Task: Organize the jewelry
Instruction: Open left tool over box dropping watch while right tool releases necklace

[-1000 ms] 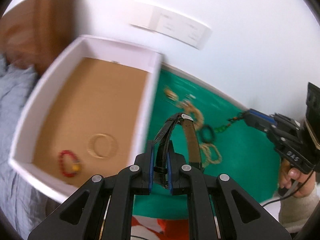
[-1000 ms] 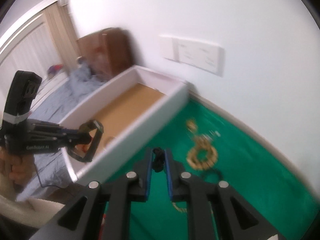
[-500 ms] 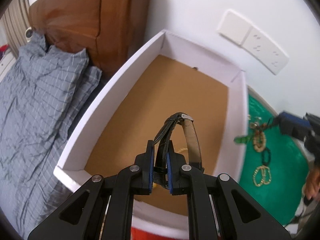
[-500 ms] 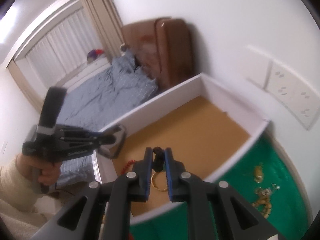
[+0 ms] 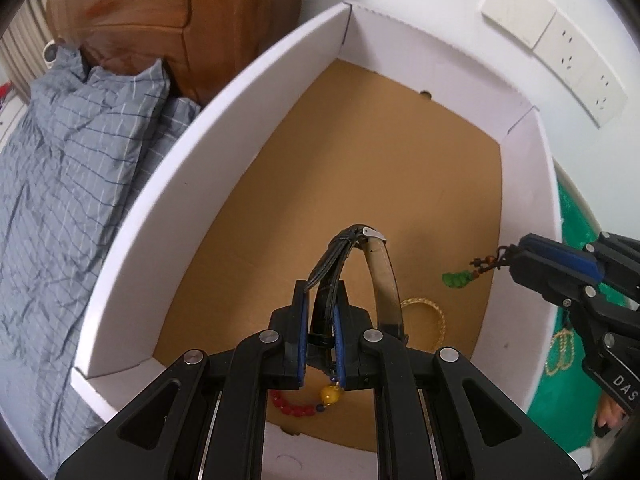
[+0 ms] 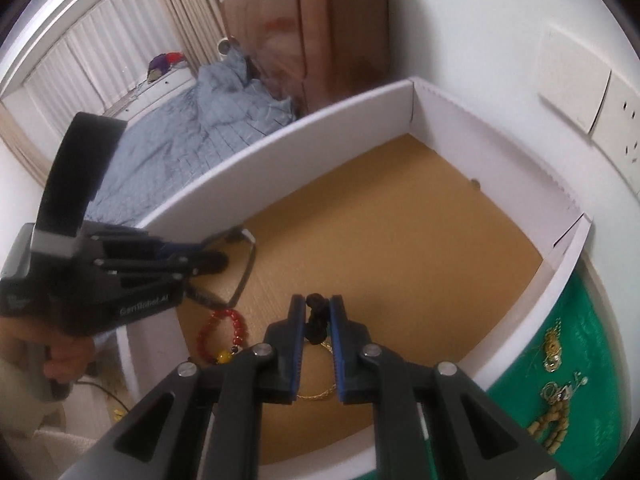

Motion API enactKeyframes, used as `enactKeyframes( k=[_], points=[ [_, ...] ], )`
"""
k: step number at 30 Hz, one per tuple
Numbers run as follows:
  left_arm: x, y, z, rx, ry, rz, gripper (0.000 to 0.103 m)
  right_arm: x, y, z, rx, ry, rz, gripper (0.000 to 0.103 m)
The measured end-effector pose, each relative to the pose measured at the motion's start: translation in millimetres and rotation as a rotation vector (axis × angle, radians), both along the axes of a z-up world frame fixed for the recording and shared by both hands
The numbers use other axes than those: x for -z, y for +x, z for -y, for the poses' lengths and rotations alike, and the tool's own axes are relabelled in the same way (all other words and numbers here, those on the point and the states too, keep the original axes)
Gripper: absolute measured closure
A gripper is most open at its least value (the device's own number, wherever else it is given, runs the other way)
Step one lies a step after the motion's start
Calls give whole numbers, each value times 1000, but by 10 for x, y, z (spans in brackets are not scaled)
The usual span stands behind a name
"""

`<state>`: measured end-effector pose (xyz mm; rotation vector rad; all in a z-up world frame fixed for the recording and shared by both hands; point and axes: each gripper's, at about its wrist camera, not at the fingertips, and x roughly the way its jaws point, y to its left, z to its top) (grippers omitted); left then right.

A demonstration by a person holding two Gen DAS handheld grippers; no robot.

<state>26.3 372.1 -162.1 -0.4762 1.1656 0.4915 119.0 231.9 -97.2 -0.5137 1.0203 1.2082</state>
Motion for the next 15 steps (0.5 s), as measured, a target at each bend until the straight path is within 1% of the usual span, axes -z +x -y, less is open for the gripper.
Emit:
enactKeyframes(
  k=[3,4,5,6,7,8,11,12,13,14,15],
  points=[
    [49,11,15,10,1,-5,88,47,-33,-27,15,0,15,89],
    [59,2,22,6,-2,-11,77,54,-31,-36,21,2,18,76],
    [54,4,25,3,4,-14,58,29,-49,-13,30,6,21,67],
    [27,-20,39,-1,24,-10,50,18,-52,6,42,13,24,45],
    [-20,-49,56,-4,51,-1,38,-5,-48,36,54,21,29,37],
    [-55,-65,68,-5,67,6,33,-35,-45,73,61,27,34,37],
    [-242,-156,109,-20,96,44,31,-147,-46,214,83,46,53,34],
    [-293,-182,122,-25,102,58,29,-188,-49,270,90,54,62,30],
    [-344,-207,140,-30,110,70,25,-240,-53,346,99,64,76,25],
    [-414,-243,181,-39,127,85,22,-287,-64,414,108,71,87,23],
    [-460,-261,212,-44,138,94,21,-338,-70,504,120,77,98,23]
  ],
)
